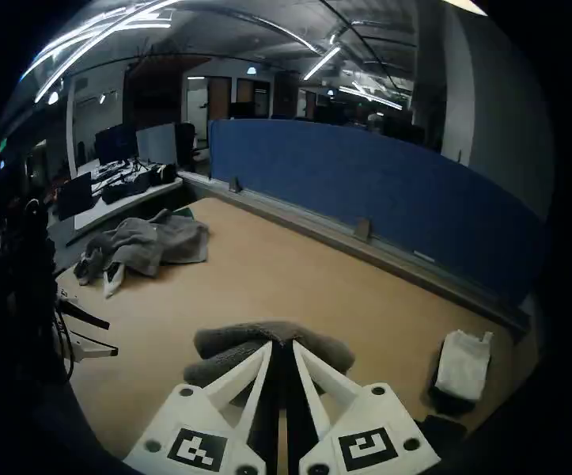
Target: Fold towel
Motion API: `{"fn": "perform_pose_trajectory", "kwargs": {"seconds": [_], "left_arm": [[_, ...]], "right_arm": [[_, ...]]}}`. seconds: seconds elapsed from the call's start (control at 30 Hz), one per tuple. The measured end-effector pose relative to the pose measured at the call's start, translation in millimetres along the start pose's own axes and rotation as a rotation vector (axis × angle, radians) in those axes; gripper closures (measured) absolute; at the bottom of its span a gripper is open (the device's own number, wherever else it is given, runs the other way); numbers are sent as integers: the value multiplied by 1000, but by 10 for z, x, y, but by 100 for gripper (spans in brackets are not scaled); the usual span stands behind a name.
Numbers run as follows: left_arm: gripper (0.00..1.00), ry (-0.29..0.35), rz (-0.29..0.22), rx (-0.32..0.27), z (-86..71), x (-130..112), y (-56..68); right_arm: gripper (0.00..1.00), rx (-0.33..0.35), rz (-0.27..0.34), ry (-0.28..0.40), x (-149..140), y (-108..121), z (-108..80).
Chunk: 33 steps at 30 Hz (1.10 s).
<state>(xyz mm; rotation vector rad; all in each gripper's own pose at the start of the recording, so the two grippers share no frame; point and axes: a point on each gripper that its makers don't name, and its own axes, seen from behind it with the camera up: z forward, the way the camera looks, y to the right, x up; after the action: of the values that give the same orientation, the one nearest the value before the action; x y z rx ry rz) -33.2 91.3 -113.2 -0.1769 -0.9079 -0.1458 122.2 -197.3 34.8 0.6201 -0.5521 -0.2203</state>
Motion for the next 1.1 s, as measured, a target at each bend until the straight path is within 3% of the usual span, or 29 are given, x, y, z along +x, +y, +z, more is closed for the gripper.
{"fn": "perform_pose_trajectory", "kwargs": {"seconds": [0.27,0.8,1.1], "left_arm": [[6,-1,10,4,-41,6,20],[6,-11,28,12,-15,-32,81],[6,-17,37,15,10,-15,154]], "right_arm": [[98,-30,31,-3,-7,412,-134],[98,-183,38,-47,-140,1681,-483],[98,-223,57,-63,-241,2079,-496]]}}
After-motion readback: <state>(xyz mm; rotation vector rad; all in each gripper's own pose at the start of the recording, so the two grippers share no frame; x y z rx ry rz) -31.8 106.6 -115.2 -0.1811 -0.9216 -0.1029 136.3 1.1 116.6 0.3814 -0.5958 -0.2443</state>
